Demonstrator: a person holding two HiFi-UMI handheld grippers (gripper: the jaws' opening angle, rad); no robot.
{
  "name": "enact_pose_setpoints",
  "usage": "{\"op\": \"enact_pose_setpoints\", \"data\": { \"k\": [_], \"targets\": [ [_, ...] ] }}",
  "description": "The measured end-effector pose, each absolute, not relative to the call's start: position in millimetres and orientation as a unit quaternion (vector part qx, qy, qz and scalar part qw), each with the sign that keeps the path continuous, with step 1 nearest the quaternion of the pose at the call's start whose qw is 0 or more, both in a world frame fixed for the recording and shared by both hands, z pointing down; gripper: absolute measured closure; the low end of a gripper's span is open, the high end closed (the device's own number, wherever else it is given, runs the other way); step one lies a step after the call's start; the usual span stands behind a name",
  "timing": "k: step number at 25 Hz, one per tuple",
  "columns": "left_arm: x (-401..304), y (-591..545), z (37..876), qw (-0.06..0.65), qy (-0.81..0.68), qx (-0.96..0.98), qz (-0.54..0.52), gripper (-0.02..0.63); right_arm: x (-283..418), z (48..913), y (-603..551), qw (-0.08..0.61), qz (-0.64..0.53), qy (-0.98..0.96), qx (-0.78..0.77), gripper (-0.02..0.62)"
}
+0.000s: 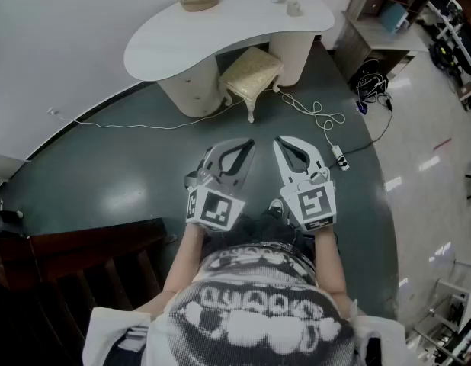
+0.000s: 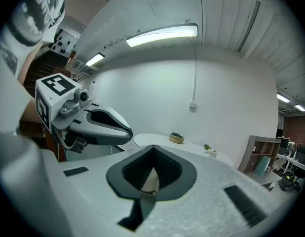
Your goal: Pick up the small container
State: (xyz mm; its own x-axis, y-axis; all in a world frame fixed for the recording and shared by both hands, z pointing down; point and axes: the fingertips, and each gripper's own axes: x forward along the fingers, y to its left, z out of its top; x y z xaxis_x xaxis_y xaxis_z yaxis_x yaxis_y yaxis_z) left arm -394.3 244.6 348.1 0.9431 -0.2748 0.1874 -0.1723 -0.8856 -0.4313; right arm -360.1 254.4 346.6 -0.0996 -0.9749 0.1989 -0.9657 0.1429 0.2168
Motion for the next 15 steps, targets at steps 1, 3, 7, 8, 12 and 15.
{"op": "enact_pose_setpoints", "data": {
  "k": [1, 3, 7, 8, 12, 15],
  "targets": [
    [-393, 246, 348, 0.209, 0.116, -0.963, -0.123, 0.601, -359, 347, 255, 0.147, -0.015, -0.742, 0.653, 0.595],
    [-390, 248, 349, 0.209, 0.116, -0.963, -0.124, 0.601, -356, 348, 257, 0.146, -0.014, -0.744, 0.652, 0.595],
    [-379, 248, 349, 0.211, 0.12, -0.962, -0.124, 0.601, -343, 354, 261, 0.151, -0.009, -0.742, 0.653, 0.594],
    [-375, 248, 349, 0.211, 0.121, -0.962, -0.124, 0.601, -339, 356, 263, 0.153, -0.008, -0.741, 0.654, 0.594],
    [-357, 252, 347, 0.212, 0.125, -0.961, -0.123, 0.601, -317, 357, 268, 0.153, -0.006, -0.738, 0.657, 0.594],
    [-339, 255, 346, 0.212, 0.128, -0.961, -0.123, 0.601, -298, 354, 272, 0.152, -0.011, -0.737, 0.658, 0.594]
  ]
}}
